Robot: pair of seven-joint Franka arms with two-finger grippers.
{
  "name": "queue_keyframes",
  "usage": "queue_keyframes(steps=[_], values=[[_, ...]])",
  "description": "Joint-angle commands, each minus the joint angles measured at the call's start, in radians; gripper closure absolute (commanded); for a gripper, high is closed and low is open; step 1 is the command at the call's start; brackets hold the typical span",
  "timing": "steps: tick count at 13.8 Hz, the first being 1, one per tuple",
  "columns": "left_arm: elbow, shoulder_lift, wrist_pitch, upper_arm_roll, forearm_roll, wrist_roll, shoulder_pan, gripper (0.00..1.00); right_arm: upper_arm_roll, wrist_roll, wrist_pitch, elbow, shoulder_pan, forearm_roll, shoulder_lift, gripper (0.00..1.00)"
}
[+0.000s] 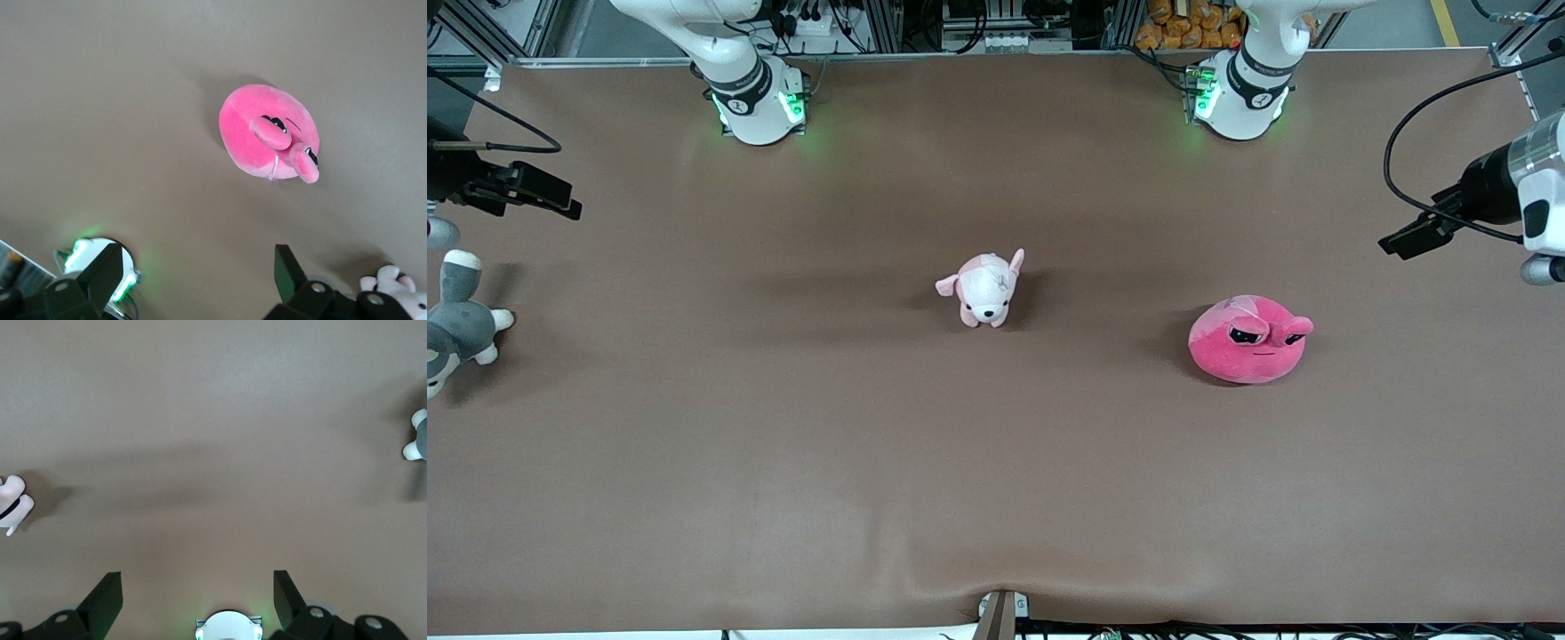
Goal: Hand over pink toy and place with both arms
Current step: 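Reach the left gripper toward the pink plush flamingo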
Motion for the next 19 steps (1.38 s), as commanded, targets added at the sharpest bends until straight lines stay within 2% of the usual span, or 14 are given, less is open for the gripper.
queue_keyframes(steps=[1, 4, 7, 11, 15, 19], values=[[-0.049, -0.014, 0.016, -0.004, -0.060, -0.132, 0.036, 0.00, -0.002, 0.004, 0.009, -0.009, 0.008, -0.008, -0.007, 0.00], [-0.114, -0.011, 0.065, -0.004, -0.061, -0.258, 0.036, 0.00, -0.002, 0.006, 0.009, -0.011, 0.023, -0.005, -0.007, 0.00], [-0.187, -0.008, 0.169, -0.006, -0.063, -0.472, 0.026, 0.00, -0.002, 0.004, 0.010, -0.008, 0.022, -0.002, -0.001, 0.00], [-0.287, -0.009, 0.282, -0.023, -0.064, -0.574, 0.025, 0.00, -0.002, 0.004, 0.010, -0.008, 0.022, 0.000, 0.001, 0.00], [-0.309, 0.000, 0.325, -0.023, -0.138, -0.697, 0.031, 0.00, -0.002, 0.007, 0.020, -0.008, 0.023, 0.001, 0.002, 0.00], [-0.329, 0.049, 0.401, -0.023, -0.195, -0.773, 0.031, 0.00, -0.002, 0.007, 0.020, -0.009, 0.025, 0.001, 0.002, 0.00]])
